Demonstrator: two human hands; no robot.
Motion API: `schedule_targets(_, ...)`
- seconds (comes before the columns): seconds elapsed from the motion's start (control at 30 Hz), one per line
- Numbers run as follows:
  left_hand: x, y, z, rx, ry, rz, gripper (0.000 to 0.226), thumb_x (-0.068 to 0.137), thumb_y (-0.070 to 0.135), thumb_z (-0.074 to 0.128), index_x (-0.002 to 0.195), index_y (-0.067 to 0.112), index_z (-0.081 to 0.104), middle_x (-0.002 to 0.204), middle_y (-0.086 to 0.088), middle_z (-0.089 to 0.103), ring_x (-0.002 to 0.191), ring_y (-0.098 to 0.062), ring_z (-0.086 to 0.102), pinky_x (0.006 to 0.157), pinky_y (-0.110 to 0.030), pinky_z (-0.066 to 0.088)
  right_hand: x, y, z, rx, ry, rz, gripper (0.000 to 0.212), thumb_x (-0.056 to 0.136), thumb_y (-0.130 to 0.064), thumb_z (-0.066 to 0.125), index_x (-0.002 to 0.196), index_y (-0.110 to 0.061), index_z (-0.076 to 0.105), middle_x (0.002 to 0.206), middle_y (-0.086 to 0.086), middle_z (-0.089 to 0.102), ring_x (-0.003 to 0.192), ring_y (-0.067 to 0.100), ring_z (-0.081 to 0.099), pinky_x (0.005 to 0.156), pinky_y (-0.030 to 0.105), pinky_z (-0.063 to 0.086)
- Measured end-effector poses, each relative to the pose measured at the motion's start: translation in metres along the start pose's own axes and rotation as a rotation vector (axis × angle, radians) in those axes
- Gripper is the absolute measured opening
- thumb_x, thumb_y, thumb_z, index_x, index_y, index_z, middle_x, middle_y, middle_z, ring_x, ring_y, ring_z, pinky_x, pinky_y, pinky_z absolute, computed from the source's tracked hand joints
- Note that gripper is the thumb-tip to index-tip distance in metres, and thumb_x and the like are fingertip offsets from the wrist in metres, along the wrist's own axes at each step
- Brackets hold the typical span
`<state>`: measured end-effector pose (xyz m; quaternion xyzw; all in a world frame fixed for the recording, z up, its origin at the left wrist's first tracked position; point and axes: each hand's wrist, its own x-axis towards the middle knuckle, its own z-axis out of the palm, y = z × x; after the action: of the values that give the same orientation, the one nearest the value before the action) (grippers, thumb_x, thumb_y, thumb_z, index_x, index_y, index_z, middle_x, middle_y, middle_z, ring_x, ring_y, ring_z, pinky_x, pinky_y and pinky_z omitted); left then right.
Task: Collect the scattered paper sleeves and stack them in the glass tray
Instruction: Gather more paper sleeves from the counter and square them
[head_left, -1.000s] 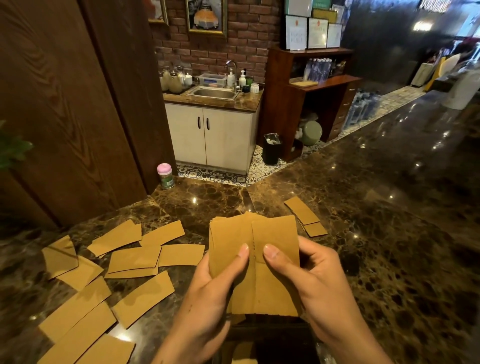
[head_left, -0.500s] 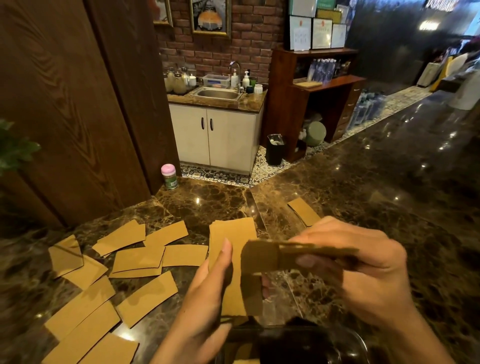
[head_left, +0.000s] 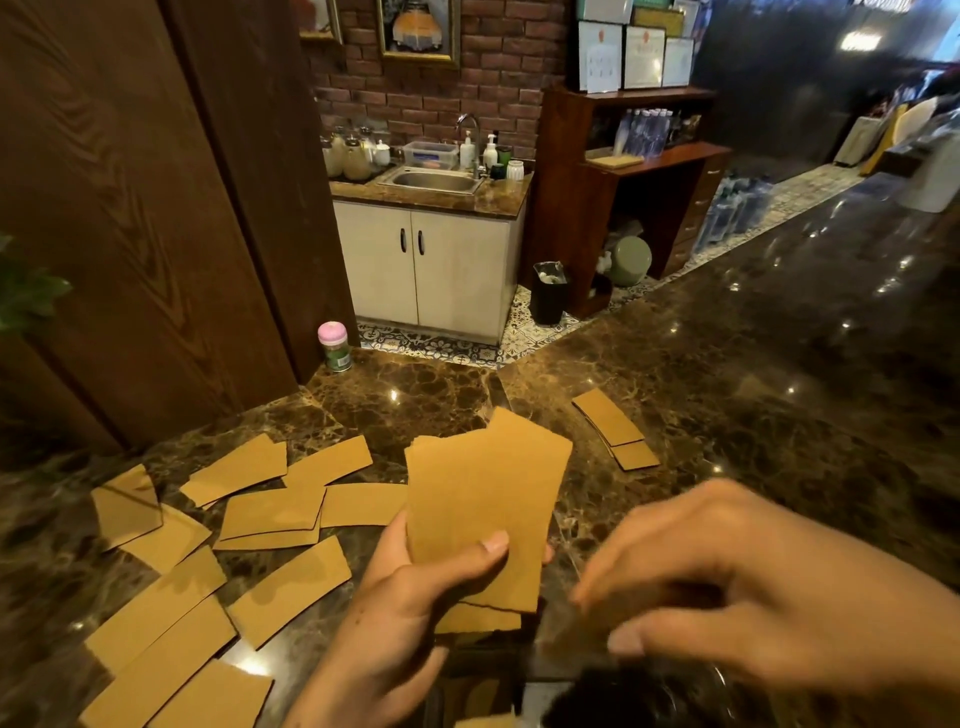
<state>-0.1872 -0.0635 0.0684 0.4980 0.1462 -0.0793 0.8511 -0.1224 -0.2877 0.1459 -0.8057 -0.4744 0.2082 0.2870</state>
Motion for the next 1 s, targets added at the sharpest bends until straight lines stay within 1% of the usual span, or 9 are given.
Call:
schedule_targets(0.07, 0.002, -0.003, -0.004, 0.055, -0.024, 0.017, 0.077, 0.052, 0.005, 0.091, 0.122, 0.010, 0.058, 0.098, -0.021, 0.076, 0.084, -0.036, 0.076, 0.061, -0.037, 0.060, 0.003, -0.006, -0.007, 0.207, 0.187, 0.033, 0.012, 0.089, -0.031, 0.075, 0.100, -0.034, 0.079, 0.126, -0.015, 0.068, 0.111, 0.013, 0.068, 0.088, 0.037, 0.059)
schedule_targets(0.13, 0.002, -0.004, -0.004, 0.130, -0.080, 0.003, 0.086, 0.047, 0.014, 0.093, 0.125, 0.012, 0.057, 0.105, -0.020, 0.075, 0.093, -0.038, 0.074, 0.071, -0.041, 0.060, 0.014, -0.006, -0.011, 0.192, 0.318, 0.110, 0.016, 0.086, -0.040, 0.073, 0.100, -0.035, 0.079, 0.135, -0.024, 0.059, 0.120, 0.003, 0.061, 0.093, 0.032, 0.055)
schedule_targets(0.27, -0.003, -0.004, -0.002, 0.157, -0.041, 0.035, 0.076, 0.043, 0.015, 0.092, 0.113, 0.016, 0.063, 0.096, -0.015, 0.077, 0.089, -0.036, 0.075, 0.069, -0.042, 0.061, 0.036, 0.003, -0.010, 0.100, 0.348, 0.186, 0.029, 0.090, -0.047, 0.068, 0.100, -0.021, 0.073, 0.098, 0.003, 0.073, 0.090, 0.026, 0.070, 0.078, 0.059, 0.056)
schedule_targets(0.33, -0.003, -0.001, -0.003, 0.111, 0.012, 0.092, 0.073, 0.044, 0.012, 0.091, 0.111, 0.018, 0.063, 0.094, -0.014, 0.077, 0.086, -0.035, 0.075, 0.065, -0.041, 0.060, 0.037, 0.008, -0.008, 0.140, 0.439, 0.177, 0.021, 0.092, -0.040, 0.070, 0.098, -0.020, 0.072, 0.091, 0.005, 0.071, 0.084, 0.027, 0.068, 0.078, 0.060, 0.054)
schedule_targets(0.53, -0.005, 0.006, -0.004, -0.040, 0.150, 0.131, 0.057, 0.058, -0.007, 0.087, 0.105, 0.014, 0.061, 0.089, -0.017, 0.078, 0.090, -0.042, 0.073, 0.086, -0.056, 0.057, 0.030, 0.014, -0.002, 0.325, 0.251, 0.191, 0.022, 0.090, -0.038, 0.069, 0.093, -0.016, 0.072, 0.085, 0.012, 0.067, 0.078, 0.031, 0.065, 0.069, 0.032, 0.053)
schedule_targets(0.7, -0.002, 0.003, -0.003, -0.006, 0.121, 0.147, 0.061, 0.054, 0.006, 0.082, 0.109, 0.018, 0.060, 0.088, -0.011, 0.078, 0.082, -0.032, 0.076, 0.070, -0.045, 0.063, 0.030, 0.014, 0.003, 0.567, 0.330, 0.145, 0.020, 0.091, -0.023, 0.066, 0.107, -0.014, 0.075, 0.099, 0.009, 0.077, 0.089, 0.026, 0.075, 0.076, 0.033, 0.062)
schedule_targets(0.77, -0.002, 0.001, 0.001, 0.011, 0.096, 0.149, 0.058, 0.056, 0.007, 0.082, 0.110, 0.015, 0.061, 0.093, -0.015, 0.078, 0.086, -0.035, 0.075, 0.072, -0.047, 0.062, 0.035, 0.013, 0.012, 0.511, 0.291, 0.150, 0.020, 0.093, -0.024, 0.068, 0.109, -0.014, 0.072, 0.098, 0.011, 0.073, 0.088, 0.030, 0.072, 0.074, 0.039, 0.060)
schedule_targets(0.87, 0.000, -0.001, 0.003, -0.008, 0.094, 0.172, 0.046, 0.059, 0.001, 0.080, 0.103, 0.013, 0.068, 0.097, -0.020, 0.077, 0.089, -0.040, 0.074, 0.078, -0.052, 0.061, 0.041, 0.015, 0.025, 0.464, 0.426, 0.135, 0.016, 0.093, -0.020, 0.069, 0.108, -0.015, 0.073, 0.093, 0.002, 0.074, 0.084, 0.018, 0.072, 0.069, 0.028, 0.058)
schedule_targets(1.0, 0.001, -0.002, 0.003, -0.033, 0.139, 0.187, 0.065, 0.055, -0.005, 0.084, 0.113, 0.012, 0.060, 0.103, -0.021, 0.075, 0.096, -0.043, 0.072, 0.087, -0.062, 0.056, 0.041, 0.015, 0.042, 0.731, 0.639, 0.204, 0.018, 0.090, -0.015, 0.070, 0.107, -0.011, 0.075, 0.095, 0.004, 0.080, 0.084, 0.017, 0.077, 0.068, 0.027, 0.061)
